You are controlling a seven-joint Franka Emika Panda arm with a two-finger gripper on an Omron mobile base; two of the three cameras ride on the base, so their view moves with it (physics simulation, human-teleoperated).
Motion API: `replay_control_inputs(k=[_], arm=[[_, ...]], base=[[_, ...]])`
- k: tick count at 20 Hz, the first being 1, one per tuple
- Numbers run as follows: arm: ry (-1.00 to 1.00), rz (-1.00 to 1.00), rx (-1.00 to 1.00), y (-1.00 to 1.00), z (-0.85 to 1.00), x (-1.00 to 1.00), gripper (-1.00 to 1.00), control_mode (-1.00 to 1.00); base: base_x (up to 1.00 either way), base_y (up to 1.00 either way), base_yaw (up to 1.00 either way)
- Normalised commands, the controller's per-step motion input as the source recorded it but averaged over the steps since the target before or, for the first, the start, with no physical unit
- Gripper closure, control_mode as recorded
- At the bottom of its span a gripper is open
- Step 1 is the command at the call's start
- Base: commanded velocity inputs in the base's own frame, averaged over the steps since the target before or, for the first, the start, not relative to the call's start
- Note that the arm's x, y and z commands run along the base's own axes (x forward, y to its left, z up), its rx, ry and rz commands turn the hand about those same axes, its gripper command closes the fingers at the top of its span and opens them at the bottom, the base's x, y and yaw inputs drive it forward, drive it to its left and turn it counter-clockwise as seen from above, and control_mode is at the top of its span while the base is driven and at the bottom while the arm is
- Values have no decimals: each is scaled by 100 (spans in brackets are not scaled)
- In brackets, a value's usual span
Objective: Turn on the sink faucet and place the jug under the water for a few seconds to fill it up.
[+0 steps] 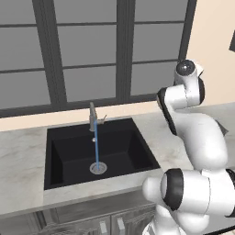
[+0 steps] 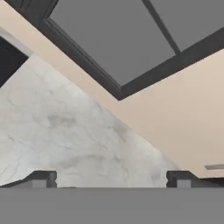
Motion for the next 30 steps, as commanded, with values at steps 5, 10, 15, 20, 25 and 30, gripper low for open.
replay_control_inputs(k=[5, 10, 15, 20, 25, 30], arm=[[25, 0, -25, 0, -10, 0, -100, -100], [11, 0, -17, -9, -23, -1, -100, -100], [25, 9, -20, -4, -43, -9, -100, -100], [39, 17, -19, 0, -49, 0, -100, -100], [50, 23, -13, 0, -42, 0, -100, -100], [56, 22, -19, 0, -36, 0, -100, -100]], base=[[0, 0, 0], [0, 0, 0], [0, 0, 0], [0, 0, 0], [0, 0, 0], [0, 0, 0]])
